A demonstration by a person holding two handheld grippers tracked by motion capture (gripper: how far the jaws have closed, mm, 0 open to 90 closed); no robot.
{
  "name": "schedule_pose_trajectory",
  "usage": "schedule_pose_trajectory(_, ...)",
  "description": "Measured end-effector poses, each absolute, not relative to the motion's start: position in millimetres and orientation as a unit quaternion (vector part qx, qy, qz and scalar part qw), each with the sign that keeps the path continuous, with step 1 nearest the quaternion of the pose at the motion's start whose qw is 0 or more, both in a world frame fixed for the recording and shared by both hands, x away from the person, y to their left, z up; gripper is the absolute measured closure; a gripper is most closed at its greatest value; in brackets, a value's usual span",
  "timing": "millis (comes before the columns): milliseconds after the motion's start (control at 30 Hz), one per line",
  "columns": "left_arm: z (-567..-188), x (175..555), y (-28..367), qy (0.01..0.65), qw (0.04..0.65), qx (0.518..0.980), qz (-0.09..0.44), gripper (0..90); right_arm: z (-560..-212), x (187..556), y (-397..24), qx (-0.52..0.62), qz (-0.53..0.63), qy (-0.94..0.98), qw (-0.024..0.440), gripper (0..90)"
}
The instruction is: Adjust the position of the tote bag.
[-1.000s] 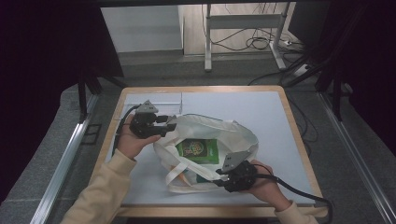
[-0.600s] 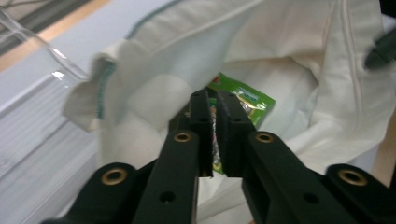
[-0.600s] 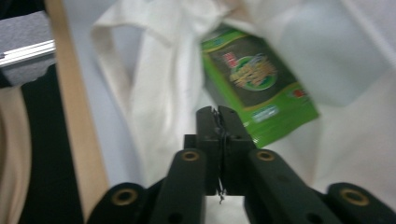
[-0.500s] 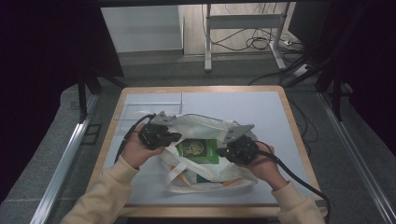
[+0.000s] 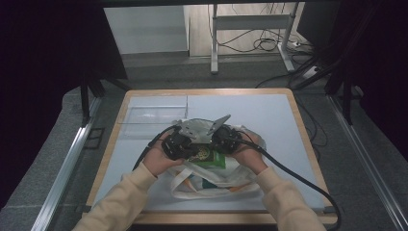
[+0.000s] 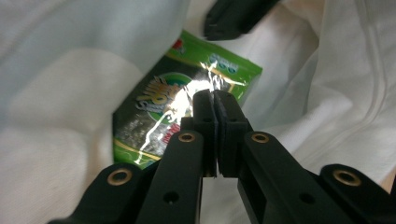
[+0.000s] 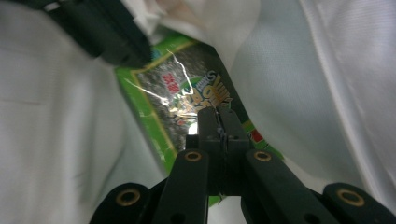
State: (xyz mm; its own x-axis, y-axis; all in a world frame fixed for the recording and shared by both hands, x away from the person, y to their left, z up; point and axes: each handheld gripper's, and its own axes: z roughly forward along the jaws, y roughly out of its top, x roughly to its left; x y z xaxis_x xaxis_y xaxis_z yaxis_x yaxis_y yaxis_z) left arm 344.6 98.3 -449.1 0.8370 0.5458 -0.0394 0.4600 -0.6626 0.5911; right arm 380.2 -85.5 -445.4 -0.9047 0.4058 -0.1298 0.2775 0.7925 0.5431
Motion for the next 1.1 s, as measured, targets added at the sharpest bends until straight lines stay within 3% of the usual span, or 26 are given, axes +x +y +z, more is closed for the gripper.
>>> schedule_pose_trajectory(267, -465.8, 347.0, 100.2, 0.285, 0.275, 0.917, 0.047, 88.1, -458.4, 397.1, -84.2, 0.203, 0.255, 0.937, 0.124, 88.7)
schedule_pose_trajectory(700, -480.4, 341.9, 104.8, 0.288, 0.253, 0.923, 0.014, 89.2, -466.8, 421.5, -89.6, 0.258, 0.259, 0.913, 0.178, 89.3)
schedule_pose_trajectory(1100, -486.1, 338.3, 108.1, 0.279, 0.239, 0.93, -0.018, 90.0, -470.7, 440.9, -95.9, 0.28, 0.258, 0.906, 0.185, 89.5)
